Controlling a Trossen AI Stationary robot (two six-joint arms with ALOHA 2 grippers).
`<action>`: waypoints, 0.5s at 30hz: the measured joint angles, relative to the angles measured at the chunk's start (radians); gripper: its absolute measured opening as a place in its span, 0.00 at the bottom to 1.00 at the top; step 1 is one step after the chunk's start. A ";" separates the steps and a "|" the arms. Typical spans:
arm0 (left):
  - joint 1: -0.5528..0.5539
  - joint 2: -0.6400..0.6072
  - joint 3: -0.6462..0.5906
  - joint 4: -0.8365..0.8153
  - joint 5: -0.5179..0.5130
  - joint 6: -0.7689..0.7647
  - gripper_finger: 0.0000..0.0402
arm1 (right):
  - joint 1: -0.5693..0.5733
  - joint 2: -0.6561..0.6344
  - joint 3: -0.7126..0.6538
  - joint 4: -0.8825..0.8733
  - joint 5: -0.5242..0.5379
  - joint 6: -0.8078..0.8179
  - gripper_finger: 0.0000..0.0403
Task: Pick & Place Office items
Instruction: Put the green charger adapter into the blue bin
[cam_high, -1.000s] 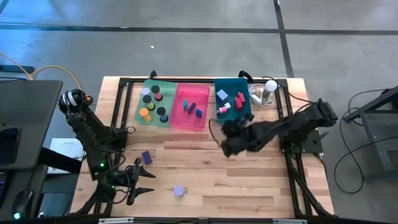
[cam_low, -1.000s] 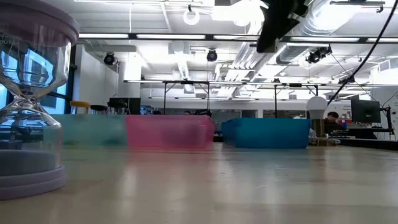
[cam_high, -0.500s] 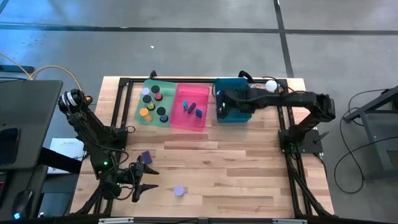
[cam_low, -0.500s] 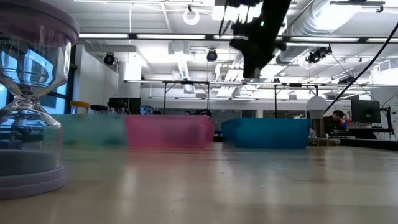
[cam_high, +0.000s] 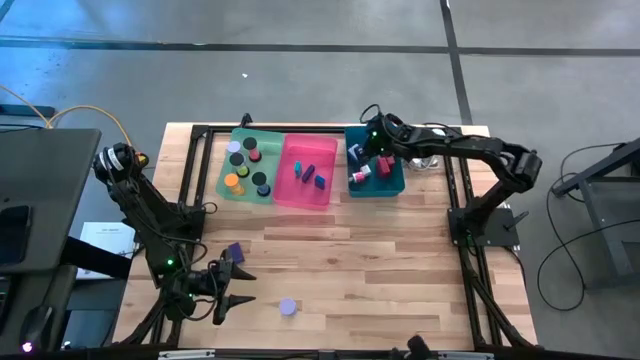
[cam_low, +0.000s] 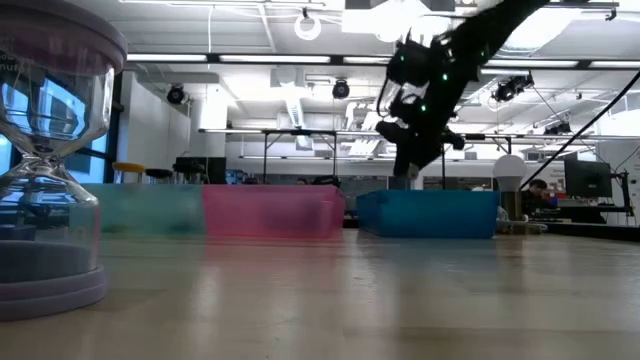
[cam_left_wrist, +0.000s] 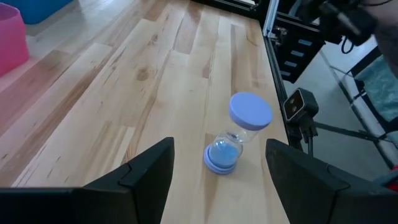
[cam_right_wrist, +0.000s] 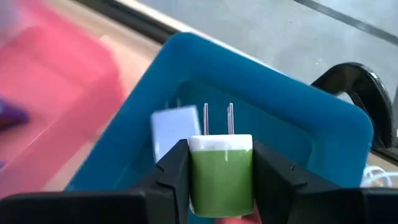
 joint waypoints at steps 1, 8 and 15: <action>0.002 0.000 0.000 0.000 0.000 -0.001 0.61 | -0.011 0.009 -0.006 0.020 -0.011 0.000 0.29; 0.003 0.000 0.000 0.000 0.000 -0.045 0.61 | -0.082 0.112 -0.015 0.068 -0.074 0.001 0.29; 0.003 0.000 0.000 0.000 0.000 -0.048 0.61 | -0.100 0.170 -0.015 0.095 -0.061 0.008 0.34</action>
